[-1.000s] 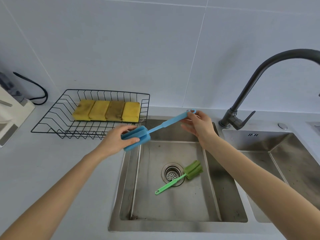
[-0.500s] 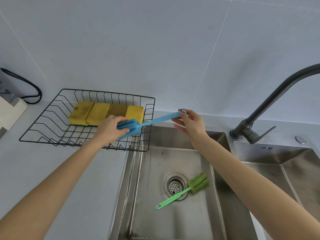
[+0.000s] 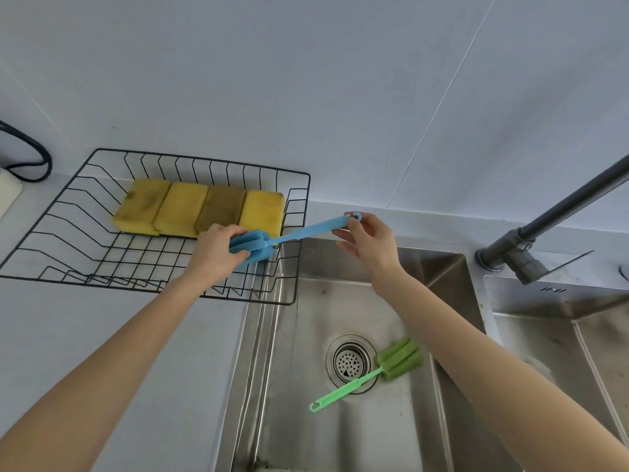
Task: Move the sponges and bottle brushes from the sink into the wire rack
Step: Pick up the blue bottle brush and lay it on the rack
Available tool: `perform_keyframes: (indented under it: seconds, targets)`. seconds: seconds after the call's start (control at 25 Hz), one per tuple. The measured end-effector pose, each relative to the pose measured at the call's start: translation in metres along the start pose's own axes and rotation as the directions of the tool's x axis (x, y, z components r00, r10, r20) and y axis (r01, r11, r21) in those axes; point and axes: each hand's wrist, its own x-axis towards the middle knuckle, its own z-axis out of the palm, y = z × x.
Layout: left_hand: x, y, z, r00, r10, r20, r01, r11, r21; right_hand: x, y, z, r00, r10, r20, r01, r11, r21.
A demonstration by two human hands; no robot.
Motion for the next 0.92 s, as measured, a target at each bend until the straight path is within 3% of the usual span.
perform_keyframes:
  seconds: [0.28, 0.4, 0.56, 0.92]
  targets:
    - [-0.002, 0.006, 0.0, 0.999, -0.017, 0.036, 0.016, 0.999, 0.03, -0.004, 0.0, 0.0, 0.999, 0.014, 0.031, -0.013, 1.0, -0.019]
    - [-0.008, 0.009, -0.008, 0.995, -0.025, 0.096, 0.023, 1.0, 0.018, -0.014, 0.001, -0.007, 0.994, 0.067, 0.09, -0.053, 0.988, -0.143]
    - [-0.025, 0.023, -0.022, 0.997, 0.015, 0.075, -0.016, 1.0, 0.008, -0.03, 0.006, -0.022, 0.99, 0.093, 0.108, -0.06, 0.958, -0.279]
    - [-0.075, 0.084, -0.035, 0.956, 0.285, 0.068, -0.282, 0.958, -0.045, -0.074, -0.001, -0.066, 0.972, -0.027, 0.232, 0.181, 0.714, -0.676]
